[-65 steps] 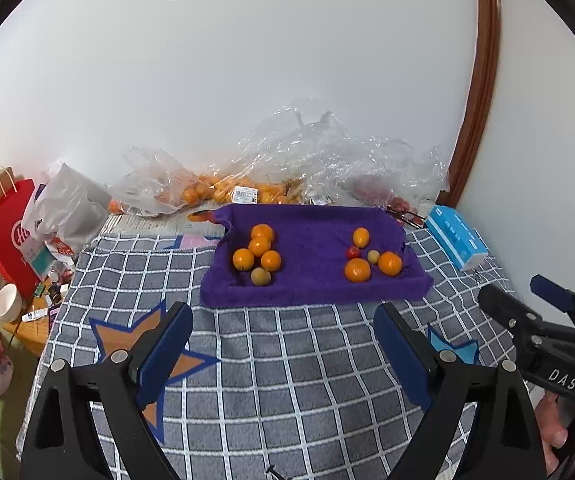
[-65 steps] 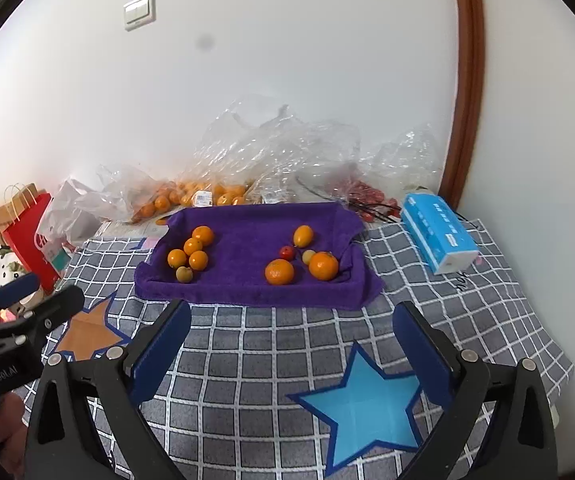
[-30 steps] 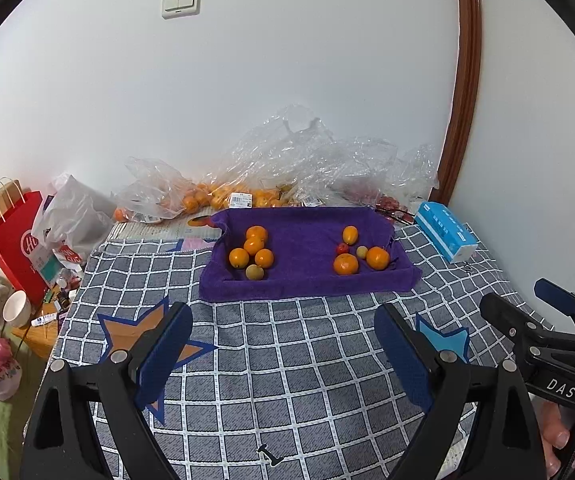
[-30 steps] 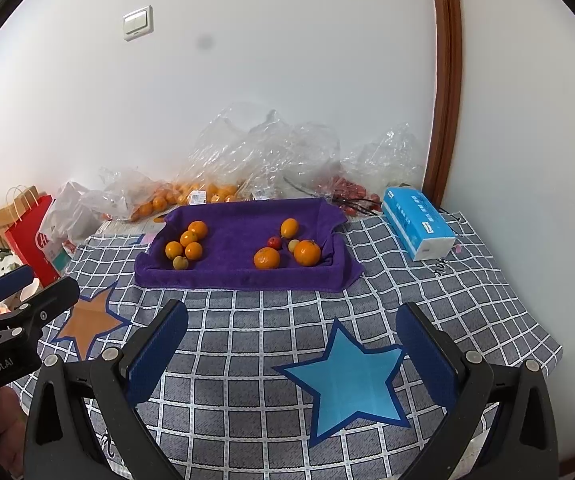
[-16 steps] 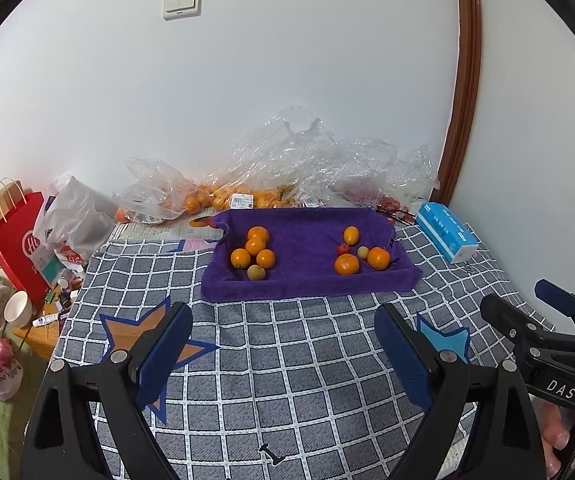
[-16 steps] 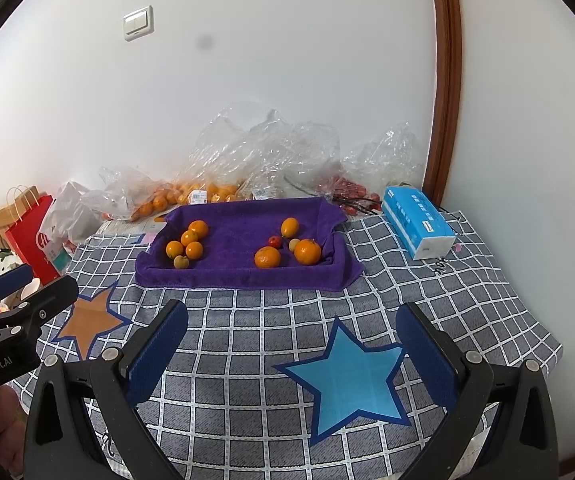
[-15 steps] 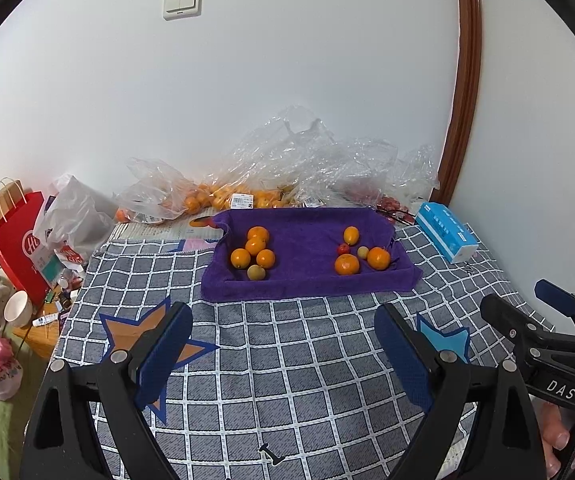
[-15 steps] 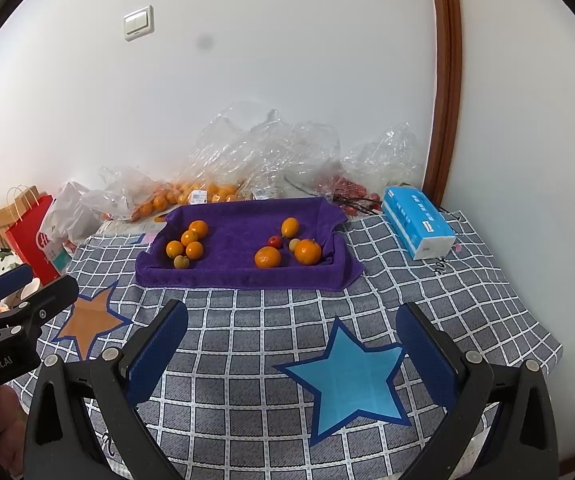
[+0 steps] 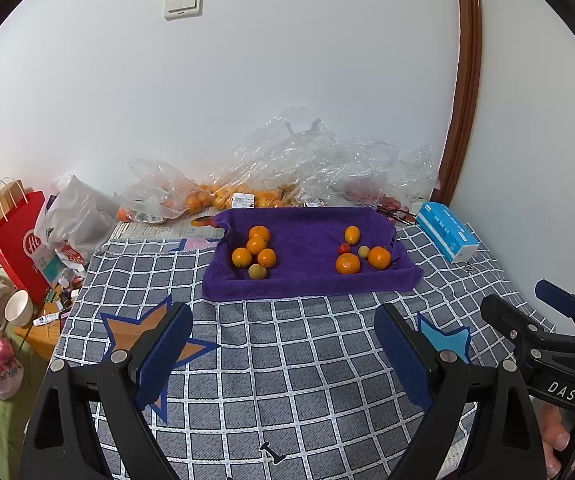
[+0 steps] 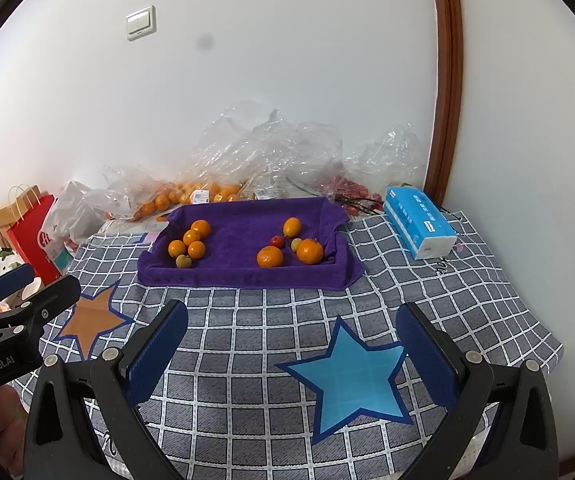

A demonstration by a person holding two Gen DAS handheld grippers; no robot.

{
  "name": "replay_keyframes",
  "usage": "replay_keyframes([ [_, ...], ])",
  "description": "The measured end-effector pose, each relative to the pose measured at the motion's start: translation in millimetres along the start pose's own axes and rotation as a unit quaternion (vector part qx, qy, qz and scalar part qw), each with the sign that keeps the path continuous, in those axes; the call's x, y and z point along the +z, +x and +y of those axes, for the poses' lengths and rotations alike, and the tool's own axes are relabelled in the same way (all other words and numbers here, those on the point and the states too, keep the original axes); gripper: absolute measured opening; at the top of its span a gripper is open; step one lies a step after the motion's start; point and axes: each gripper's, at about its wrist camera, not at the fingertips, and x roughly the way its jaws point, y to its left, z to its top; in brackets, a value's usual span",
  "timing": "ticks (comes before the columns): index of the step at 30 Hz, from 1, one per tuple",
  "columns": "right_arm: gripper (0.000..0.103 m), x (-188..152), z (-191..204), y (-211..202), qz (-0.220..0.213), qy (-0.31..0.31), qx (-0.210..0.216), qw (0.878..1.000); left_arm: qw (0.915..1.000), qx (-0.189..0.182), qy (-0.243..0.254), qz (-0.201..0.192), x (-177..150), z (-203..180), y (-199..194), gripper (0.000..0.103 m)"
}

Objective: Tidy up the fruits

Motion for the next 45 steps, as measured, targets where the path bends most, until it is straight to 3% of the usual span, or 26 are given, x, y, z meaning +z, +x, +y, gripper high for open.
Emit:
replay_keyframes([
  [45, 0.102, -3.1, -1.7, -1.0, 0.001, 0.003, 0.001, 1.0, 1.0, 0.007, -0.001, 0.001, -1.8, -2.0, -1.8, 0.092],
])
